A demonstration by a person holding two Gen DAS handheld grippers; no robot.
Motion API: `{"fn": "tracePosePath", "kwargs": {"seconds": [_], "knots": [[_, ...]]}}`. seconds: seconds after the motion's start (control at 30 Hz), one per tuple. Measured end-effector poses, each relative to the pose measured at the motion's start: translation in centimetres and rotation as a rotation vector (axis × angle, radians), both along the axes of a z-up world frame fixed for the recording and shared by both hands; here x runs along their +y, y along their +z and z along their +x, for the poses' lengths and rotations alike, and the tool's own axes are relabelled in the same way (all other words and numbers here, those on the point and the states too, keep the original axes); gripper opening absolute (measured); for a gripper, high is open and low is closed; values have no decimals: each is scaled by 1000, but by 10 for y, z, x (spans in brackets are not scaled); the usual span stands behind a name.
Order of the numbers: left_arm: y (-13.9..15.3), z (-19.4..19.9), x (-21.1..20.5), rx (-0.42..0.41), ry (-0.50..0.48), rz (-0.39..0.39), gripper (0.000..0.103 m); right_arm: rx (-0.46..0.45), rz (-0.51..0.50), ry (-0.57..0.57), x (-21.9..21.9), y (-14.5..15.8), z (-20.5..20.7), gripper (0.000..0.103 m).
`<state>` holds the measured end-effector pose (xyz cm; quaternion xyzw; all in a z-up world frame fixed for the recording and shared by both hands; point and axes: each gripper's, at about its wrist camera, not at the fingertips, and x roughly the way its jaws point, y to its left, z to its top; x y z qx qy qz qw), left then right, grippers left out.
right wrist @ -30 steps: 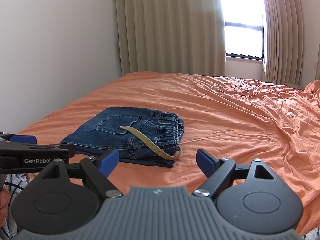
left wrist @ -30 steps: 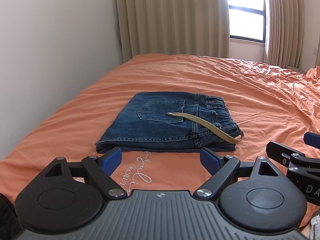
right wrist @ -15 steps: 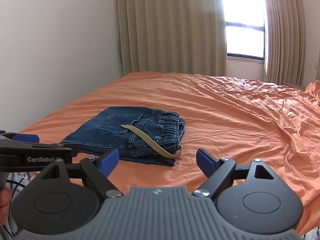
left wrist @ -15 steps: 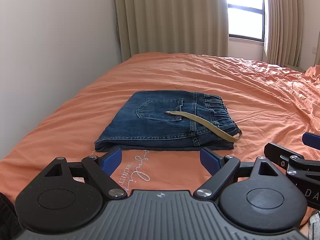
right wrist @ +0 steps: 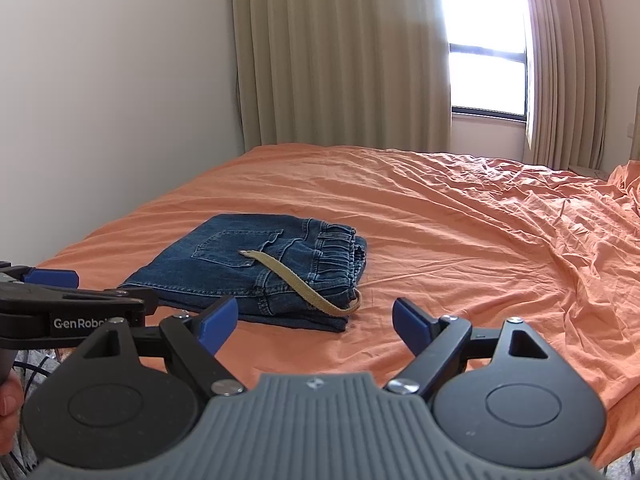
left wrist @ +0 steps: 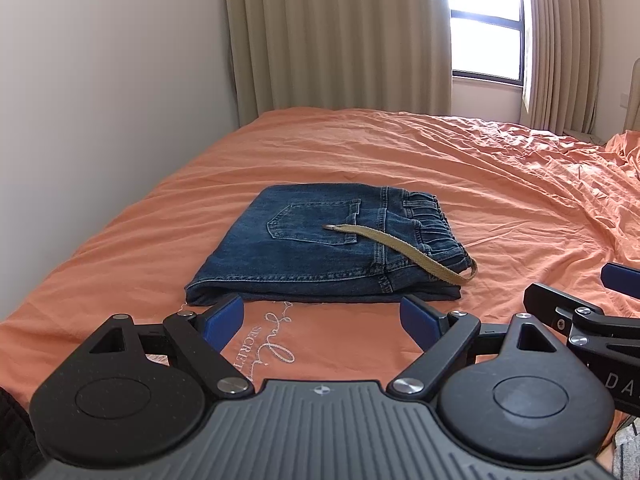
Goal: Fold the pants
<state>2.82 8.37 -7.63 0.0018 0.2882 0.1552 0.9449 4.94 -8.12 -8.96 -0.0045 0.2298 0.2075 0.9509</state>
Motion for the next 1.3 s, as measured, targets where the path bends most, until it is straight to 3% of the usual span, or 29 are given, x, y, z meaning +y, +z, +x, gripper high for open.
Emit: {"fn": "tracePosePath", "kwargs": {"seconds": [1.3], "knots": [[11, -1, -8, -29, -31, 7, 102, -2, -2, -5, -2, 7, -3, 81]]}}
